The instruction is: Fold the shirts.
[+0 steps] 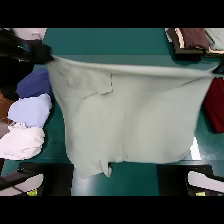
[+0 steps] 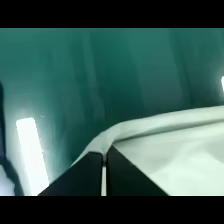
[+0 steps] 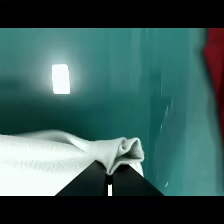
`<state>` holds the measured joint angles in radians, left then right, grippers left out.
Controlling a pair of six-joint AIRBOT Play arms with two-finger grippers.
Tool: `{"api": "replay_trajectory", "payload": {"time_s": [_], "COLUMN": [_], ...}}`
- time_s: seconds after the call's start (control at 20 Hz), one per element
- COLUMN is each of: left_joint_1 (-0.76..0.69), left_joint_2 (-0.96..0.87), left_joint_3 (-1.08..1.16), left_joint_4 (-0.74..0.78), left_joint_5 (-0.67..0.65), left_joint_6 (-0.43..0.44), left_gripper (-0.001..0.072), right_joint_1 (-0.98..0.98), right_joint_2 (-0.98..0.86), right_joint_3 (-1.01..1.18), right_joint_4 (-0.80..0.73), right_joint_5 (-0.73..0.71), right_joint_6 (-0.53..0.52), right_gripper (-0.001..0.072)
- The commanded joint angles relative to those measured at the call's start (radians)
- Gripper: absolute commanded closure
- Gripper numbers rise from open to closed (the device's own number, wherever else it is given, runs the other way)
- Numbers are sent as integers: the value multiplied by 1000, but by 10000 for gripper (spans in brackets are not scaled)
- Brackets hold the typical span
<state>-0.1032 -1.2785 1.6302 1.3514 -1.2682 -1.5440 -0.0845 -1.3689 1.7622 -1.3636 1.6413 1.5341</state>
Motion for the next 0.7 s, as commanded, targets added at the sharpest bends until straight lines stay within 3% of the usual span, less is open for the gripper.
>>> {"api": "replay_trajectory", "payload": {"time_s": [0.0, 0.15, 0.25, 0.4, 0.5, 0.65], "left_joint_1": [3, 19, 48, 85, 89, 81], "left_joint_2": [-203, -302, -326, -321, -320, -320], "left_joint_3": [-49, -38, -35, -35, -45, -130], "left_joint_4": [3, -26, -67, -108, -105, -111], "left_joint_5": [161, 315, 351, 262, 136, 105], "left_joint_6": [3, 7, 7, 8, 81, 112], "left_gripper": [686, 686, 686, 685, 686, 686], "right_joint_1": [29, 29, 29, 34, 41, 53], "right_joint_2": [-215, -378, -452, -468, -421, -351], "right_joint_3": [-21, 130, 236, 275, 183, -7], "right_joint_4": [-22, 11, 22, 54, 50, 52], "right_joint_5": [-72, -126, -139, -132, -146, -212], "right_joint_6": [9, 6, 5, -19, -36, -35], "right_gripper": [692, 692, 692, 692, 692, 691]}}
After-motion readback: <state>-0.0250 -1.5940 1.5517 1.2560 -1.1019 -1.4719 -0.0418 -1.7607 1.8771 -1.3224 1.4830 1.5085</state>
